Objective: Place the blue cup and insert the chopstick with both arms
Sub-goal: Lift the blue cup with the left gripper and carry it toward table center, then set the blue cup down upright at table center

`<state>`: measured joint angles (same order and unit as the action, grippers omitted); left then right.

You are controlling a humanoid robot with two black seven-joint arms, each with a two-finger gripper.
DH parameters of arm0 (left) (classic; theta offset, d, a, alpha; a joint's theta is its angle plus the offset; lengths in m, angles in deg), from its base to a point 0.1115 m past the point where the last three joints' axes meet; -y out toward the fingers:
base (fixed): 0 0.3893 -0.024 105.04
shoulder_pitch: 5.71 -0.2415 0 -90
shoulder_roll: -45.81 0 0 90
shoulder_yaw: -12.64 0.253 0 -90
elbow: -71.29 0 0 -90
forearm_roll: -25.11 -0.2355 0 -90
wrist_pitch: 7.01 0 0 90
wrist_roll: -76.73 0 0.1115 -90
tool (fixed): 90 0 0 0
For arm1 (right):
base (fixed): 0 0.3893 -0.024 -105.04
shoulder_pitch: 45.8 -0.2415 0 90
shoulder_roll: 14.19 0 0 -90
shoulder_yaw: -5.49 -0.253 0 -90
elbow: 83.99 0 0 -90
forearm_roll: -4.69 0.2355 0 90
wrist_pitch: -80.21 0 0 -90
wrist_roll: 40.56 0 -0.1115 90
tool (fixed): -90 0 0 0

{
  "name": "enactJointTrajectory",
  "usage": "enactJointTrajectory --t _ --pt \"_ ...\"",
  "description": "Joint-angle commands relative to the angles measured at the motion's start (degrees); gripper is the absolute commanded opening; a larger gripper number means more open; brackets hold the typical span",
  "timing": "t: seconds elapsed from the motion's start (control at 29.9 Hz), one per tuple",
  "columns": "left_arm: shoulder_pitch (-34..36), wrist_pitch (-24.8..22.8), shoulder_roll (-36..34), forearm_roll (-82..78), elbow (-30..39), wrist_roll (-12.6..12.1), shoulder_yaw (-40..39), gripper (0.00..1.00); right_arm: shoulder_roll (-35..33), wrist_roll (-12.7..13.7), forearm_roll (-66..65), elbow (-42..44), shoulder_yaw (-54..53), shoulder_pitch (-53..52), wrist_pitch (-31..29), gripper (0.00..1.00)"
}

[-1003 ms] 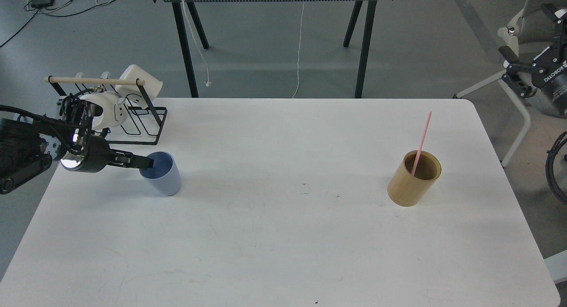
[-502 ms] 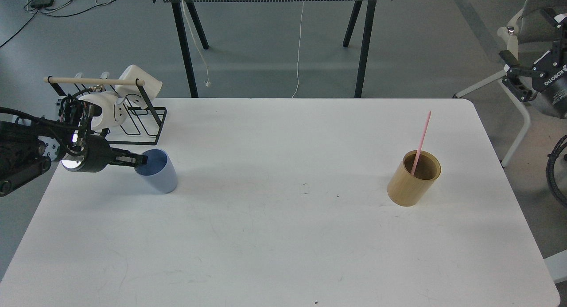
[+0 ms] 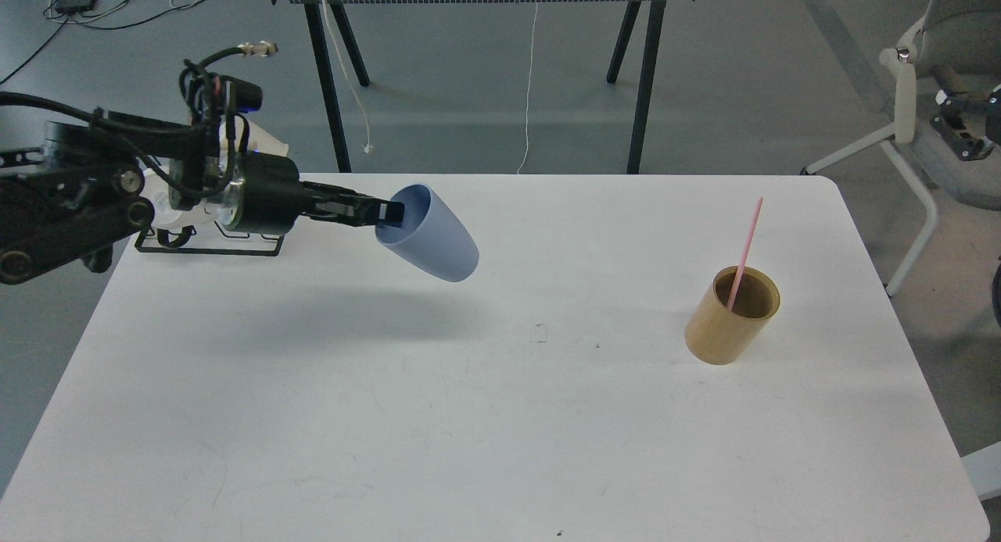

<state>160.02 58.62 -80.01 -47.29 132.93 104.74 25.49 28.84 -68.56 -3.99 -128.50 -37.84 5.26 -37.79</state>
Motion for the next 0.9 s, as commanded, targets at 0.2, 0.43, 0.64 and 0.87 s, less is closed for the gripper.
enactJointTrajectory --t 0.2,0.43,0.64,0.87 --pt "1.8 -0.4 31.1 0.0 -25.5 0.0 13.2 0.0 0.0 0.0 0.2 7.5 -1.8 -0.2 0.0 0.97" --pt "1.6 -0.8 35.8 -0.3 -34.5 0.0 20.6 0.0 0.0 0.0 0.2 7.5 -1.8 0.0 0.0 0.97" --pt "1.2 -0.8 35.8 -0.5 -38.1 0.0 23.8 0.0 0.0 0.0 0.1 7.6 -1.8 0.0 0.0 0.97" --pt "0.7 -1.0 35.8 -0.8 -37.3 0.0 23.6 0.0 0.0 0.0 0.1 7.6 -1.6 0.0 0.0 0.97"
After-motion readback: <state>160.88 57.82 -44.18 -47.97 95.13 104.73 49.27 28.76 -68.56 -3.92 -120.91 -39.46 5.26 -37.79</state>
